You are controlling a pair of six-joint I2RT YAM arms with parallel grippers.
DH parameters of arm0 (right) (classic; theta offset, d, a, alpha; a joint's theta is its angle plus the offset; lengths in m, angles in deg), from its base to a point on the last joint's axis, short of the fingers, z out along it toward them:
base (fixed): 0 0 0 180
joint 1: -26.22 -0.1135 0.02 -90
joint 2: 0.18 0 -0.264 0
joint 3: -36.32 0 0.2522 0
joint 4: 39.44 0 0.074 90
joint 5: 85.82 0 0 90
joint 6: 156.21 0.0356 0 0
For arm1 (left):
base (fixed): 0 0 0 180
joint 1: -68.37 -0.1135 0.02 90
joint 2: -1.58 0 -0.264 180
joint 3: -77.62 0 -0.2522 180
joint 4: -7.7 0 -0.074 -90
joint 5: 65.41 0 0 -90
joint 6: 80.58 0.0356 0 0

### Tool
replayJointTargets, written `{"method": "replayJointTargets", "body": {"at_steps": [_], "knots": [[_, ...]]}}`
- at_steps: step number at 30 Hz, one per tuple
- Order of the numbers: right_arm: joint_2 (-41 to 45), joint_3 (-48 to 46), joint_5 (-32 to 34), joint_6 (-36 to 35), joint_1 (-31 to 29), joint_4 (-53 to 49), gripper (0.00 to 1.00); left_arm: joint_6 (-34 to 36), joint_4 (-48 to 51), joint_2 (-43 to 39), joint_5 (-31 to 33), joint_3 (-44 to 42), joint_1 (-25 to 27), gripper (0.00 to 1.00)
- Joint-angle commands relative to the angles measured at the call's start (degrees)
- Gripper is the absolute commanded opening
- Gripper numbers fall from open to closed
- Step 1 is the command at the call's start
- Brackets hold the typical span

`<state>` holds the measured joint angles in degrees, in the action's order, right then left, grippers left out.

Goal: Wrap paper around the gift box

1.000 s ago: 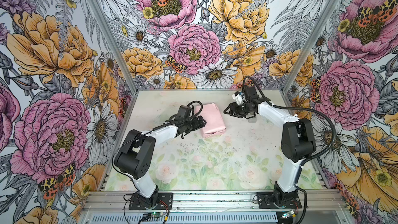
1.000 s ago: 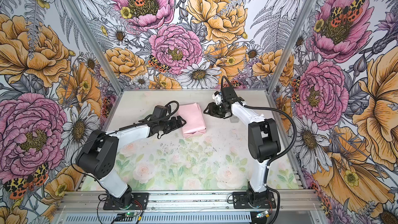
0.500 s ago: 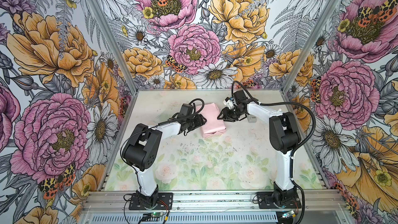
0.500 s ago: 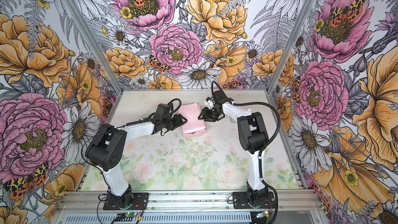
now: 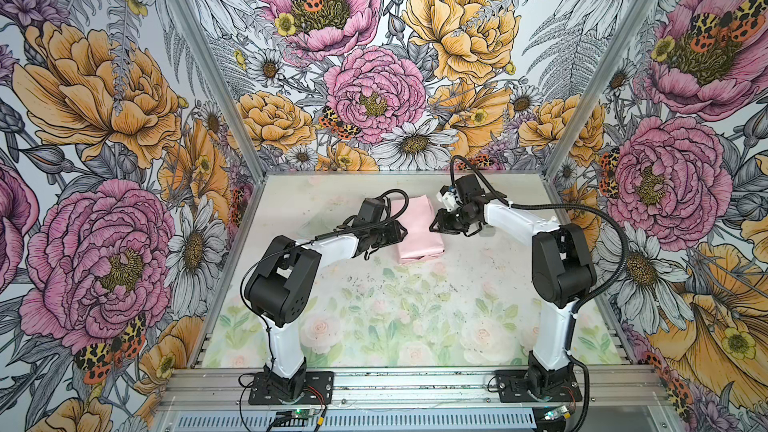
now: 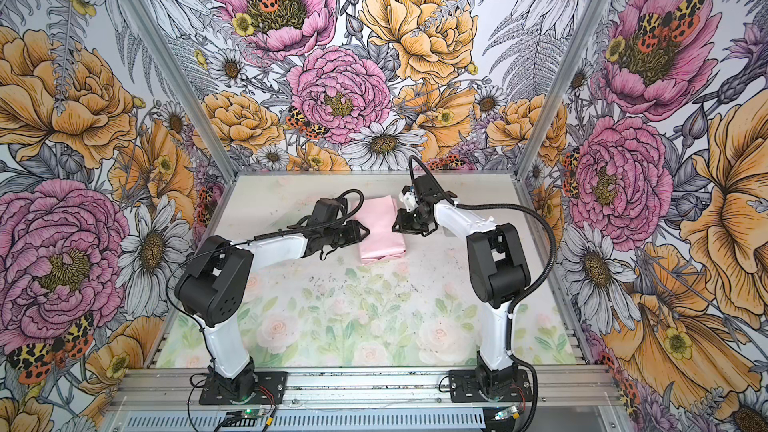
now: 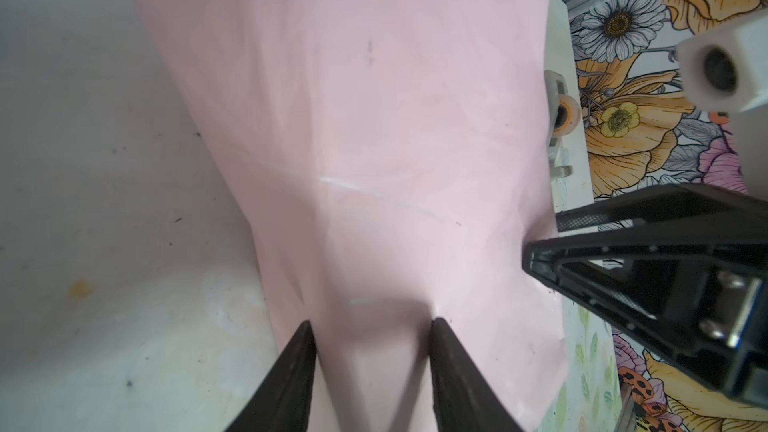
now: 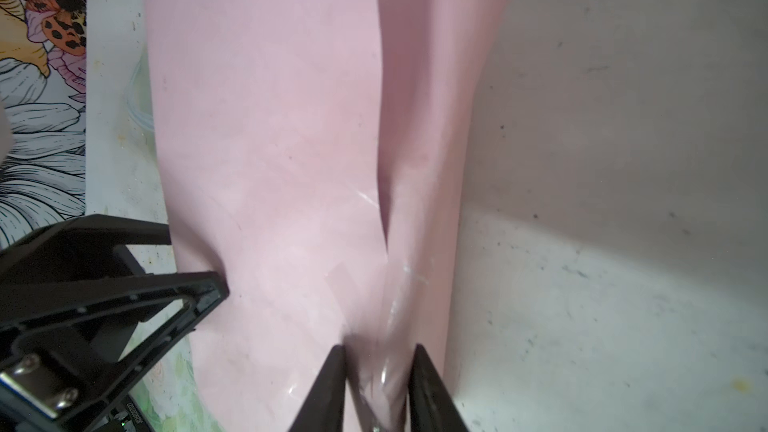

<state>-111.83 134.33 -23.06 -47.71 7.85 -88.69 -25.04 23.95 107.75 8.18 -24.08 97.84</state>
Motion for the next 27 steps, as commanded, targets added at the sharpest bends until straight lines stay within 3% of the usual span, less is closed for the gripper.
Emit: {"method": "replayJointTargets", "body": {"at_steps": [1,14,27], "knots": [[5.8,-3.8,-0.7,-1.6,-2.4,8.2,0.26,6.2,-4.6,-3.8,-0.2,1.3,3.1,0.41],[23.0,-29.4,3.7,-1.7,-2.8,32.7,0.22,20.9,-18.0,-7.6,6.8,-9.2,11.2,0.38],[36.7,-48.9,6.7,2.1,-4.9,41.1,0.21,23.0,-25.8,-13.7,15.6,-23.4,16.6,0.40]]}}
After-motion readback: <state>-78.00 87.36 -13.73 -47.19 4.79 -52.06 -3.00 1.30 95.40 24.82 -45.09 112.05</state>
